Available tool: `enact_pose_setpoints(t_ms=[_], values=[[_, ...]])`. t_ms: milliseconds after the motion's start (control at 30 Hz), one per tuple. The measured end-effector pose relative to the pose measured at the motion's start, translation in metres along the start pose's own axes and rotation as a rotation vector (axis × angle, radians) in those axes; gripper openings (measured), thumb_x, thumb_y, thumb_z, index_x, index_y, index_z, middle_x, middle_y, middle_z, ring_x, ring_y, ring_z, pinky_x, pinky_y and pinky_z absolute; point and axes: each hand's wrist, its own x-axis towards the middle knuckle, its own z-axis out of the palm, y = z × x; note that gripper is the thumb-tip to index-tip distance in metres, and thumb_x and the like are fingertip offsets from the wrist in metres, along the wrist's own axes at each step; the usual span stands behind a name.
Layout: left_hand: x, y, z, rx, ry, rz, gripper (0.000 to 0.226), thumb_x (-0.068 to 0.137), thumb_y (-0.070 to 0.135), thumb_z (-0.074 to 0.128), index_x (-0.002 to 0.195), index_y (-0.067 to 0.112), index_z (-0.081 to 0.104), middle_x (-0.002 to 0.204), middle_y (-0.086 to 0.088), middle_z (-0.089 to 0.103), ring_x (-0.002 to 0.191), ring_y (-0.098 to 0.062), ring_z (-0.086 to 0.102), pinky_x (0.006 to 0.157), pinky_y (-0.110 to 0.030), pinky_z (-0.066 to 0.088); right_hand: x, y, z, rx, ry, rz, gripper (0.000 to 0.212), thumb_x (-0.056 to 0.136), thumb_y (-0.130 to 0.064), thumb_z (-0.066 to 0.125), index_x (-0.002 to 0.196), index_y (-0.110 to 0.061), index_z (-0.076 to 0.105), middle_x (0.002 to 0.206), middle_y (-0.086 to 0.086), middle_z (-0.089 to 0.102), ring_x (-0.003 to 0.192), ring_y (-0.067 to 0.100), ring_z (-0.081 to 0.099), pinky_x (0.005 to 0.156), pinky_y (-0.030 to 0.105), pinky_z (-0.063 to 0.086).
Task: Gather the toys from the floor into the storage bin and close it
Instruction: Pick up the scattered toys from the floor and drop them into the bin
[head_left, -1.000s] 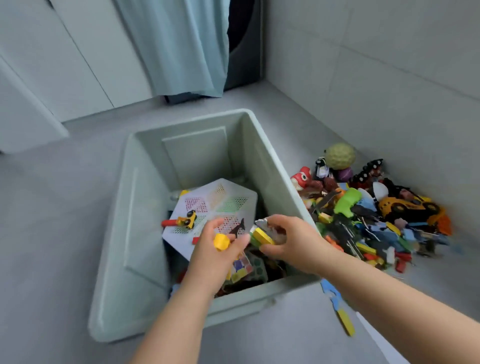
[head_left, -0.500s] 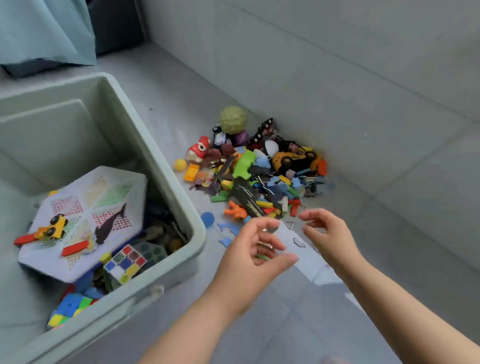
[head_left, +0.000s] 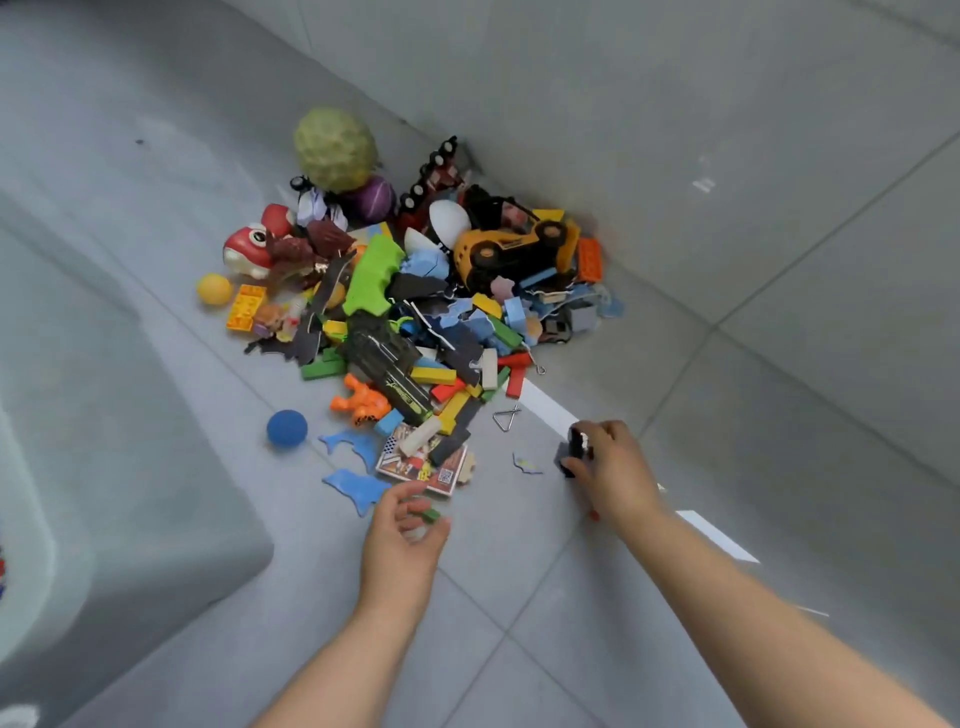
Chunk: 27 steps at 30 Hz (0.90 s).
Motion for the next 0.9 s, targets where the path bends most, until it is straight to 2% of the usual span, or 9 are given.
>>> enact_pose_setpoints(t_ms=[133,233,300,367,500,600,700,800,900], values=[[0.025,-0.003,-0.010,0.207,0.274,0.012,0.044,0.078,-0.002,0.068,0.114,0.017,0.052,0.105,0.000,0.051,0.104,-0.023,0.049,0.092,-0.040,0.044,0.012,-0.006,-0.009,0.187,-0.083,0.057,0.031,0.076,-0.010,0.068,0.095,-0.023,0.048,0.096,0.000,0.053,0.087,0.025,0.056,0.051,0.029,0.045],[0.034,0.001,-0.010,0.168,0.257,-0.005,0.048,0.080,0.000,0.067,0.121,0.016,0.048,0.108,-0.003,0.051,0.102,-0.021,0.048,0.091,-0.041,0.046,0.007,-0.020,-0.009,0.358,-0.180,0.080,0.031,0.082,-0.014,0.067,0.105,-0.025,0.049,0.092,-0.006,0.055,0.079,0.014,0.055,0.045,0.022,0.042],[0.034,0.009,-0.005,0.093,0.209,-0.025,0.045,0.083,0.002,0.065,0.120,0.019,0.046,0.108,-0.006,0.054,0.099,-0.021,0.048,0.084,-0.032,0.044,0.000,-0.035,-0.003,0.427,-0.238,0.017,0.021,0.082,-0.017,0.067,0.100,-0.020,0.056,0.085,-0.007,0.056,0.072,0.006,0.053,0.053,0.009,0.039],[0.031,0.016,-0.001,0.033,0.204,-0.056,0.041,0.084,0.003,0.064,0.116,0.022,0.045,0.109,-0.008,0.055,0.098,-0.021,0.049,0.079,-0.027,0.042,-0.006,-0.056,0.007,0.432,-0.314,-0.040,0.011,0.084,-0.023,0.066,0.090,-0.018,0.059,0.082,-0.005,0.056,0.073,0.012,0.052,0.060,0.008,0.038],[0.030,0.019,-0.007,0.118,0.322,-0.146,0.049,0.089,0.001,0.055,0.131,0.023,0.042,0.138,-0.005,0.042,0.124,-0.024,0.042,0.094,-0.028,0.034,-0.011,-0.088,0.037,0.227,-0.408,-0.158,0.037,0.086,-0.033,0.062,0.114,-0.008,0.061,0.128,0.004,0.044,0.119,0.019,0.040,0.098,0.020,0.031],[0.032,0.018,-0.013,-0.001,0.273,-0.295,0.063,0.093,0.001,0.046,0.146,0.028,0.024,0.151,0.002,0.028,0.134,-0.019,0.034,0.098,-0.025,0.030,-0.017,-0.101,0.059,0.180,-0.341,-0.132,0.031,0.086,-0.030,0.063,0.106,-0.007,0.062,0.142,0.009,0.034,0.130,0.026,0.031,0.104,0.022,0.025],[0.035,0.012,-0.013,-0.151,0.141,-0.324,0.064,0.095,0.003,0.045,0.147,0.032,0.021,0.147,0.003,0.033,0.133,-0.018,0.038,0.105,-0.032,0.035,-0.025,-0.102,0.077,0.250,-0.244,-0.139,0.017,0.081,-0.021,0.069,0.093,-0.011,0.063,0.141,0.006,0.034,0.130,0.023,0.033,0.103,0.021,0.027],[0.041,0.004,-0.009,-0.197,0.099,-0.293,0.067,0.093,0.005,0.051,0.145,0.036,0.023,0.134,0.002,0.046,0.120,-0.017,0.050,0.092,-0.027,0.040,-0.028,-0.099,0.085,0.404,-0.174,-0.129,0.035,0.071,-0.010,0.076,0.080,-0.028,0.048,0.115,-0.002,0.047,0.112,0.017,0.048,0.088,0.017,0.038],[0.043,-0.004,-0.009,-0.224,0.081,-0.258,0.067,0.091,0.006,0.054,0.144,0.036,0.026,0.132,0.006,0.049,0.108,-0.013,0.056,0.089,-0.027,0.042,-0.029,-0.103,0.086,0.562,-0.146,0.026,0.055,0.067,-0.003,0.078,0.091,-0.030,0.036,0.092,-0.001,0.049,0.072,0.011,0.050,0.066,0.018,0.042]])
